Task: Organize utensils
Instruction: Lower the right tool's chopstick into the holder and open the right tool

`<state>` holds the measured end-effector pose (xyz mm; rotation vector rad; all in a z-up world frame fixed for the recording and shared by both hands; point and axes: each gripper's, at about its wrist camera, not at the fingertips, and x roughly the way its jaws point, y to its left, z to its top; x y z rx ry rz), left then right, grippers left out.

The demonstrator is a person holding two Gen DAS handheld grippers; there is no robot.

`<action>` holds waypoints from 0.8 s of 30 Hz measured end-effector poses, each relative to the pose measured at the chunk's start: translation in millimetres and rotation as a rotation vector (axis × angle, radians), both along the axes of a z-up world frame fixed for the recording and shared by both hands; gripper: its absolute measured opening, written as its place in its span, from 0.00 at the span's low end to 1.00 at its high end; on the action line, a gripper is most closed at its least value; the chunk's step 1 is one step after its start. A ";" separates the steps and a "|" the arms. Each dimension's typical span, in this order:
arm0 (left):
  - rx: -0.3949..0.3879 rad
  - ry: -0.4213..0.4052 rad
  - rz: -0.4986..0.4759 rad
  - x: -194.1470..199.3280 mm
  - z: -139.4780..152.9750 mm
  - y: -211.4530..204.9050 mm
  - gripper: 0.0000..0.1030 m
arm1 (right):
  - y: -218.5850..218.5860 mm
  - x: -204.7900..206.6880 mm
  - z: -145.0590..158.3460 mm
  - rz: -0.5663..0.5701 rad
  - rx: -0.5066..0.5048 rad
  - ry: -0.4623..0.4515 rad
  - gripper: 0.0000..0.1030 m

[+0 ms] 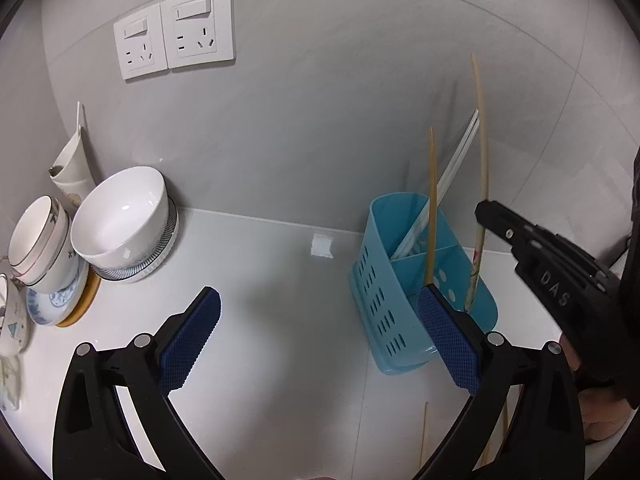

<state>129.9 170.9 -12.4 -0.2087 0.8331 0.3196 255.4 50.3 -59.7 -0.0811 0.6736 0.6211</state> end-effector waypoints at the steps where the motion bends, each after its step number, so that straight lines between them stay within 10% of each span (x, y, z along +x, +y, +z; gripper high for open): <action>1: -0.002 0.002 0.002 -0.4 -1.4 1.3 0.94 | 0.7 -0.1 -2.6 0.000 -0.005 0.002 0.06; 12: -0.015 0.008 0.005 1.0 -8.1 8.6 0.94 | 9.1 -4.0 -17.1 0.015 -0.098 0.023 0.10; 24: 0.004 0.000 -0.030 -10.8 8.8 -14.0 0.94 | -27.3 -35.0 20.3 -0.011 -0.115 -0.011 0.65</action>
